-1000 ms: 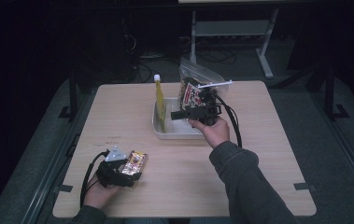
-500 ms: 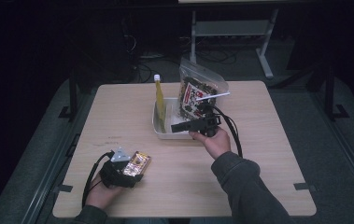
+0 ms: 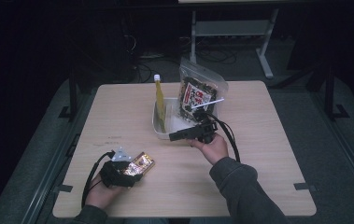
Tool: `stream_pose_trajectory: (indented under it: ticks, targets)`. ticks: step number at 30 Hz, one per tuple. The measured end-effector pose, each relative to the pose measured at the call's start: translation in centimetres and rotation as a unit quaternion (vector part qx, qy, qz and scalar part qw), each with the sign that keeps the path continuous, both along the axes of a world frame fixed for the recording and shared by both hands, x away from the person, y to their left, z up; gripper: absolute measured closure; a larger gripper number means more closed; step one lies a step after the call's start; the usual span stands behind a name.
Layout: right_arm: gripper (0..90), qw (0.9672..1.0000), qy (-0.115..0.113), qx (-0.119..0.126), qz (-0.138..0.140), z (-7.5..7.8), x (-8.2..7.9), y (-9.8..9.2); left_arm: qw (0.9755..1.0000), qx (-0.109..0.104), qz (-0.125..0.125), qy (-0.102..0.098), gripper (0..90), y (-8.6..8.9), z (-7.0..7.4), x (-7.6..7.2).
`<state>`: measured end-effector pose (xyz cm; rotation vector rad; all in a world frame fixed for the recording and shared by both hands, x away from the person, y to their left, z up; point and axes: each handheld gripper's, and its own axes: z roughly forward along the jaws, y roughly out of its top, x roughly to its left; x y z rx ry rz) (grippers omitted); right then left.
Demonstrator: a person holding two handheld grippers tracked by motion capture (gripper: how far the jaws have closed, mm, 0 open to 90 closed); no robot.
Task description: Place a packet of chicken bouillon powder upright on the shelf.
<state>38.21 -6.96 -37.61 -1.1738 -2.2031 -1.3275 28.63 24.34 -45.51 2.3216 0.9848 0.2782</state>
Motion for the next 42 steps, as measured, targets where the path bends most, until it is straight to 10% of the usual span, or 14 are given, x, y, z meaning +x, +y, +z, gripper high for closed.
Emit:
stream_pose_trajectory:
  ticks: [42]
  targets:
    - [39.6,0.9955,0.07,-0.02,0.061,-3.4,0.7,3.6,0.9956,-0.059,-0.032,-0.065,32.2,-2.2,3.0,-1.3]
